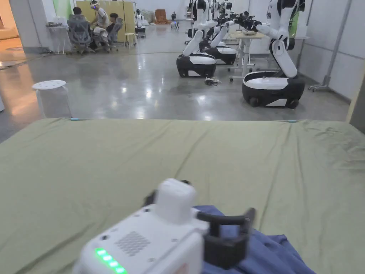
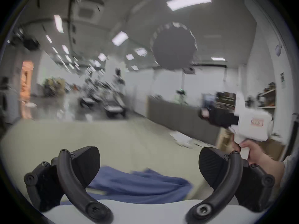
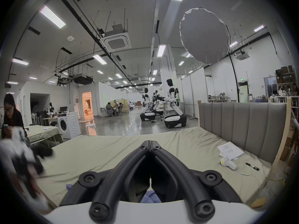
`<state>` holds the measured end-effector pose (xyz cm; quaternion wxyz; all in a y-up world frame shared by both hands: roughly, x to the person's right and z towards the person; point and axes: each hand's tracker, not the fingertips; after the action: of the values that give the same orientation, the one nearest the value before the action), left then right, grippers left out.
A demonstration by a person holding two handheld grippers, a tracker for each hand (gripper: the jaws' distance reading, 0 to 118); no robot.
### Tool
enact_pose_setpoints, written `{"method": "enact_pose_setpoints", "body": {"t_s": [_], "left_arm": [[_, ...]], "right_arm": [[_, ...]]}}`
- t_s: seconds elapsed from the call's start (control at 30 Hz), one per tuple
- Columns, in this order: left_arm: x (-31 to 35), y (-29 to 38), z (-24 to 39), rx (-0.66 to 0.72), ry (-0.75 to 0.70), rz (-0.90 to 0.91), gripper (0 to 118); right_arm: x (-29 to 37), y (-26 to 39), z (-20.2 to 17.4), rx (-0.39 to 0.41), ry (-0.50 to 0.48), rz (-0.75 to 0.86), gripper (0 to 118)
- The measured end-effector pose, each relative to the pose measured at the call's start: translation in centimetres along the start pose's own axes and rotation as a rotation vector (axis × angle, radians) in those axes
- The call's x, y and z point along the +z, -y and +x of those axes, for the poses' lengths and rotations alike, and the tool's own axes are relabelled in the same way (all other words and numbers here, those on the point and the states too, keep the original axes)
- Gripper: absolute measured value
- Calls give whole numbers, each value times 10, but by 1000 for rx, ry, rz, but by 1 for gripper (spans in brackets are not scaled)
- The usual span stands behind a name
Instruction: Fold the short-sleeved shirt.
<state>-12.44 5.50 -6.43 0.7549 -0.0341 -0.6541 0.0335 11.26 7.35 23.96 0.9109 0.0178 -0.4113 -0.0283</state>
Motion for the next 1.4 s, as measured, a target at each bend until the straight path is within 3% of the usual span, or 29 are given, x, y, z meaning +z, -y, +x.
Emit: {"method": "enact_pose_setpoints", "body": {"t_s": [0.17,0.3,0.33,0.4,0.5,0.7,1.07,1.2,1.23,1.27,1.3,1.33,1.4], "left_arm": [[112,-16,-63,-186,-446,43,117],[165,-1,-68,-194,-627,39,114],[171,4,-68,-166,-654,43,90],[168,14,-70,-99,-725,-15,0],[164,23,-81,-15,-655,-75,0],[150,23,-73,-88,-645,-72,0],[124,14,-65,-115,-580,-49,0],[96,10,-77,-145,-576,-143,2],[86,11,-85,-123,-533,-188,19],[75,13,-93,-92,-496,-224,47],[59,18,-102,-65,-456,-292,89],[43,25,-113,-25,-409,-377,117],[20,38,-127,-14,-349,-432,117]], "right_arm": [[12,9,-11,40,-6,10,0],[30,25,-26,81,24,25,0],[33,29,-30,86,32,24,0],[39,34,-35,82,41,16,0],[43,40,-41,70,27,-10,0],[50,40,-45,116,40,-9,0],[57,31,-41,122,56,16,0],[58,30,-40,119,44,13,0],[57,29,-40,119,40,14,0],[57,29,-40,119,38,15,0],[56,29,-40,121,36,17,0],[55,28,-40,121,33,18,0],[54,28,-41,114,28,18,0]]}}
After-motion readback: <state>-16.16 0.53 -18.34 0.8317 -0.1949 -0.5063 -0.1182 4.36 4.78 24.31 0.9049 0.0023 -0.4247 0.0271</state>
